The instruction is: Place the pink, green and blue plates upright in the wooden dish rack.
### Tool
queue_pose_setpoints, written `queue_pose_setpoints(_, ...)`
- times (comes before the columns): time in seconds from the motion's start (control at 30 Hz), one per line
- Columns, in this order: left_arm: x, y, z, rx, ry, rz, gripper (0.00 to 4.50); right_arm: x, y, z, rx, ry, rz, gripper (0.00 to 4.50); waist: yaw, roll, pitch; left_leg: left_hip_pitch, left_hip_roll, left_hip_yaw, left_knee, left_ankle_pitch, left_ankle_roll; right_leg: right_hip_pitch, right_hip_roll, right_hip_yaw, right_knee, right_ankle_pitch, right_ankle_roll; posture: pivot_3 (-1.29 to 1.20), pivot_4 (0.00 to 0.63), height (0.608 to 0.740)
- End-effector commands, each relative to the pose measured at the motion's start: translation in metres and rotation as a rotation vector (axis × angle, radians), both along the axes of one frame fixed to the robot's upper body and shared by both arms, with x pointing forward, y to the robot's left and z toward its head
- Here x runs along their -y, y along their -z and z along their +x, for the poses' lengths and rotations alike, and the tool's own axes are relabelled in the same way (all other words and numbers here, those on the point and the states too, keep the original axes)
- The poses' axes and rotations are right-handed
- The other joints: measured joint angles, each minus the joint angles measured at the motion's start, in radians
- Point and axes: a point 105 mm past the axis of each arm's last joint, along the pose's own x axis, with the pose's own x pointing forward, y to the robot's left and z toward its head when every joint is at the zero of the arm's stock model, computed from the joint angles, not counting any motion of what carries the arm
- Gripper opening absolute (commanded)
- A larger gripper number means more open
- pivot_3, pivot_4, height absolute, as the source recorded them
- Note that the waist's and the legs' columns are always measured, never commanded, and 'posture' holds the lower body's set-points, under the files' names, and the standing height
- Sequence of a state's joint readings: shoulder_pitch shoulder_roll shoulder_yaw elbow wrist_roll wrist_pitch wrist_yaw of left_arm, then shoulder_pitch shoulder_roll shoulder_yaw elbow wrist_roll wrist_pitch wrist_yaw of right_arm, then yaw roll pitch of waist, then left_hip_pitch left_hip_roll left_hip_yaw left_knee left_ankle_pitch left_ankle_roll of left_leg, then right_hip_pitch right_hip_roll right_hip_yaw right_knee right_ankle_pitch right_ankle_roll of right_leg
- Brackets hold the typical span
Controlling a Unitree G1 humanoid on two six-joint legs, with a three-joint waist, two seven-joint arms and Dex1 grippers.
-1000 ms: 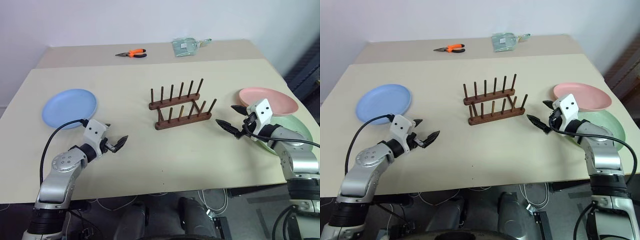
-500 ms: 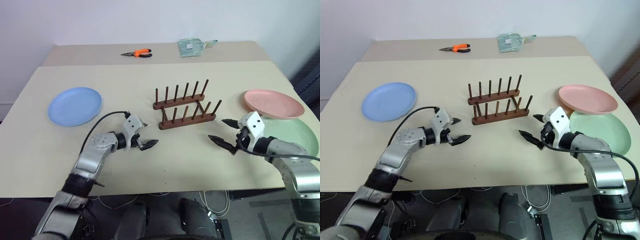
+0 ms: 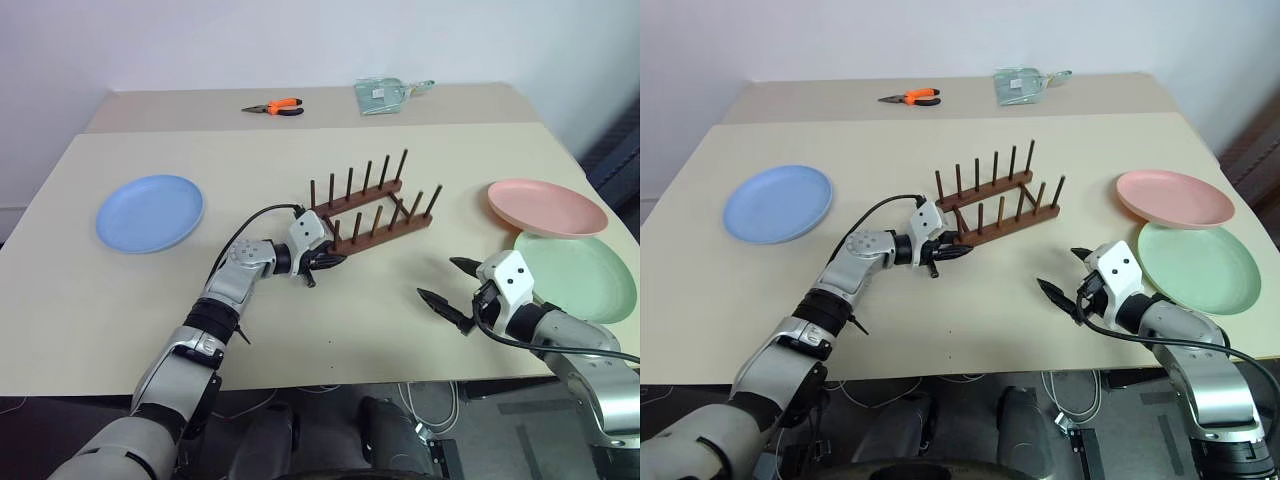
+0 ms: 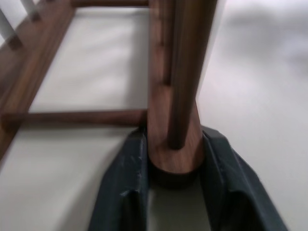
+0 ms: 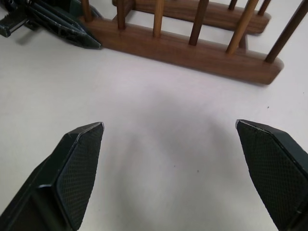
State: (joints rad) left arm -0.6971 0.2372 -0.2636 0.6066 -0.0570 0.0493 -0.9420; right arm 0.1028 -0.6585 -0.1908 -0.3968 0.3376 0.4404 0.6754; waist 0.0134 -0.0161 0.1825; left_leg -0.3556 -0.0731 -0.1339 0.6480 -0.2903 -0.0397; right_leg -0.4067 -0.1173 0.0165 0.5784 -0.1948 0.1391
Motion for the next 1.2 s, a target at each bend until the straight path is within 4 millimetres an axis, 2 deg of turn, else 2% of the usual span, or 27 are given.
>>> queue_pose_setpoints(0.03, 0.0, 0.004, -0.017, -0.012, 0.124, 0.028, 0.79, 0.002, -0.01, -0.011, -0.007, -0.058, -0.054, 4.5, 0.001, 0.0, 0.0, 0.0, 0.0, 0.0, 0.0, 0.0, 0.0, 0.0, 0.0, 0.0, 0.0, 0.0, 0.0, 0.0, 0.15, 0.74)
queue_pose_setpoints(0.2, -0.015, -0.001, -0.036, -0.041, 0.281, 0.077, 0.79, 0.01, -0.007, -0.022, -0.065, -0.075, -0.085, 4.5, -0.001, -0.001, 0.0, 0.0, 0.0, 0.0, 0.0, 0.0, 0.0, 0.0, 0.0, 0.0, 0.0, 0.0, 0.0, 0.0, 0.15, 0.74)
queue_pose_setpoints(0.3, -0.026, 0.002, -0.039, -0.053, 0.302, 0.116, 0.79, 0.016, -0.003, -0.022, -0.071, -0.063, -0.102, 4.5, -0.001, -0.001, 0.0, 0.0, 0.001, 0.0, 0.0, 0.0, 0.0, 0.0, 0.0, 0.0, 0.0, 0.0, 0.0, 0.0, 0.15, 0.74)
queue_pose_setpoints(0.47, -0.04, 0.009, -0.026, -0.036, 0.188, 0.165, 3.15, 0.02, -0.001, -0.018, -0.069, -0.057, -0.117, 4.5, 0.001, -0.001, 0.0, -0.001, 0.001, 0.0, 0.0, 0.0, 0.0, 0.0, 0.0, 0.0, 0.0, 0.0, 0.0, 0.0, 0.15, 0.74)
queue_pose_setpoints(0.5, -0.045, 0.009, -0.024, -0.038, 0.155, 0.174, 3.75, 0.021, -0.001, -0.017, -0.071, -0.06, -0.124, 4.25, 0.0, -0.001, 0.0, 0.0, 0.001, 0.0, 0.0, 0.0, 0.0, 0.0, 0.0, 0.0, 0.0, 0.0, 0.0, 0.0, 0.15, 0.74)
queue_pose_setpoints(0.57, -0.053, 0.01, -0.024, -0.044, 0.119, 0.185, 4.5, 0.022, 0.0, -0.017, -0.078, -0.065, -0.132, 3.67, -0.001, -0.001, 0.0, 0.0, 0.001, 0.0, 0.0, 0.0, 0.0, 0.0, 0.0, 0.0, 0.0, 0.0, 0.0, 0.0, 0.15, 0.74)
queue_pose_setpoints(0.63, -0.075, 0.012, -0.039, -0.091, 0.07, 0.196, 4.5, 0.019, 0.004, -0.018, -0.093, -0.095, -0.15, 2.67, -0.013, -0.001, 0.0, 0.0, 0.001, 0.0, -0.001, 0.0, 0.0, 0.0, 0.0, 0.0, 0.0, 0.0, 0.0, 0.0, 0.15, 0.74)
queue_pose_setpoints(0.73, -0.085, 0.007, -0.062, -0.15, 0.066, 0.163, 3.24, 0.011, 0.008, -0.018, -0.095, -0.125, -0.147, 1.17, -0.034, -0.001, -0.001, 0.002, 0.004, 0.0, -0.004, -0.001, 0.001, -0.002, 0.002, 0.0, 0.001, 0.0, 0.0, 0.0, 0.15, 0.74)
queue_pose_setpoints(0.8, -0.071, 0.004, -0.081, -0.152, 0.099, 0.133, 2.14, 0.004, 0.016, -0.011, -0.098, -0.132, -0.179, 0.13, -0.033, 0.0, -0.001, 0.001, 0.004, 0.0, -0.004, -0.001, 0.001, -0.002, 0.003, 0.001, 0.002, -0.001, 0.0, 0.0, 0.15, 0.74)
queue_pose_setpoints(0.87, -0.057, 0.005, -0.089, -0.13, 0.092, 0.133, 1.22, 0.0, 0.022, -0.003, -0.094, -0.126, -0.201, 0.11, -0.023, 0.0, -0.002, 0.001, 0.004, 0.0, -0.003, -0.001, 0.001, -0.002, 0.001, 0.001, 0.001, -0.002, -0.003, 0.0, 0.15, 0.74)
queue_pose_setpoints(1.0, -0.038, 0.009, -0.081, 0.021, 0.038, 0.184, 1.22, -0.003, 0.027, 0.01, -0.087, -0.119, -0.243, 0.11, 0.013, 0.0, -0.002, -0.001, 0.001, -0.001, 0.002, -0.001, 0.001, 0.0, -0.002, 0.001, 0.0, -0.002, -0.003, 0.0, 0.15, 0.74)
queue_pose_setpoints(1.13, -0.029, 0.023, -0.052, 0.041, -0.182, 0.196, 1.22, -0.012, 0.029, 0.036, -0.037, -0.091, -0.311, 0.11, 0.025, -0.001, -0.003, 0.001, 0.0, 0.0, 0.002, -0.001, 0.001, 0.003, -0.001, 0.001, -0.001, -0.002, -0.003, 0.0, 0.15, 0.74)
queue_pose_setpoints(1.2, -0.028, 0.023, -0.042, 0.055, -0.241, 0.187, 1.22, -0.015, 0.027, 0.046, -0.017, -0.075, -0.315, 0.11, 0.025, -0.001, -0.003, 0.001, 0.0, -0.001, 0.003, 0.0, 0.001, 0.003, -0.001, 0.001, 0.0, -0.002, -0.004, 0.0, 0.15, 0.74)
